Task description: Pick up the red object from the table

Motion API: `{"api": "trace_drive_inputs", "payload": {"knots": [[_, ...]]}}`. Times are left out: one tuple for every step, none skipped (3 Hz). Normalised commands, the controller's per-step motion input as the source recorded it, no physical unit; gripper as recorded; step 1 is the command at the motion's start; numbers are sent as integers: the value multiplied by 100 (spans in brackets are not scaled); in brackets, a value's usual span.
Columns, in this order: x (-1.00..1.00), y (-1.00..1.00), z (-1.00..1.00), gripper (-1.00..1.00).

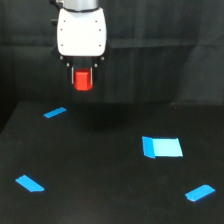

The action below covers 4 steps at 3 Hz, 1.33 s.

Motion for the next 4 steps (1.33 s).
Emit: {"api": "trace_drive_inputs", "payload": {"knots": [[-5, 0, -1, -100], [-3, 4, -3, -94], [-4, 4, -9, -100], [3, 8, -2, -95]]}}
